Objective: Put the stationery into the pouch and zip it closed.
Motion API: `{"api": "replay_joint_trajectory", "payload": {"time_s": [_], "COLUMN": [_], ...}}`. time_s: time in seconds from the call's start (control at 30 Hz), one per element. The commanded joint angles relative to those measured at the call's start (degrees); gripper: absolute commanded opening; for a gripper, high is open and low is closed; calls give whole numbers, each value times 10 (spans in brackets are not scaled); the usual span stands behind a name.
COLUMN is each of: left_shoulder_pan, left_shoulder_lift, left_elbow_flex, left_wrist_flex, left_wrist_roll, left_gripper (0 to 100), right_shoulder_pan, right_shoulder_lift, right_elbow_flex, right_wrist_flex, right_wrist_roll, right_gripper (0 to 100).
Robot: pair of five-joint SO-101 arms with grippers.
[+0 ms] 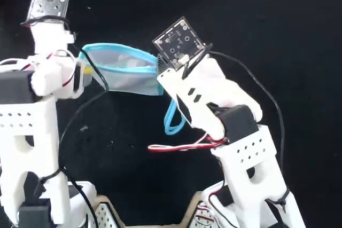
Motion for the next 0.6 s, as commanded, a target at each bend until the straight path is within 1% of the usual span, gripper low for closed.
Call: {"api": "replay_joint_trajectory", "payload": {"time_s": [0.0, 0.1, 0.13, 0.27, 0.33, 0.43, 0.57], "left_shoulder_pan": [2, 5, 15, 74, 104, 123, 109], "left_shoulder_lift": [-5, -2, -1, -3, -5, -6, -7], "left_elbow_flex": [24, 57, 69, 121, 144, 157, 150], "left_wrist_flex": [-93, -169, -192, -264, -291, -317, -317], "left_wrist_roll": [35, 94, 107, 118, 116, 116, 116], "left_gripper": [195, 195, 195, 195, 195, 195, 195], "right_shoulder_pan": [4, 3, 3, 0, -17, -54, -75], "right_shoulder_lift": [1, 1, 1, 0, 0, -1, -32], "right_elbow_flex": [-1, -2, -3, -3, -3, -11, -39], "right_wrist_flex": [-4, 11, 12, 12, 16, 40, 69], "right_wrist_roll": [-4, -1, -4, -4, -4, -1, 0], "right_gripper": [11, 11, 11, 11, 11, 11, 11]}}
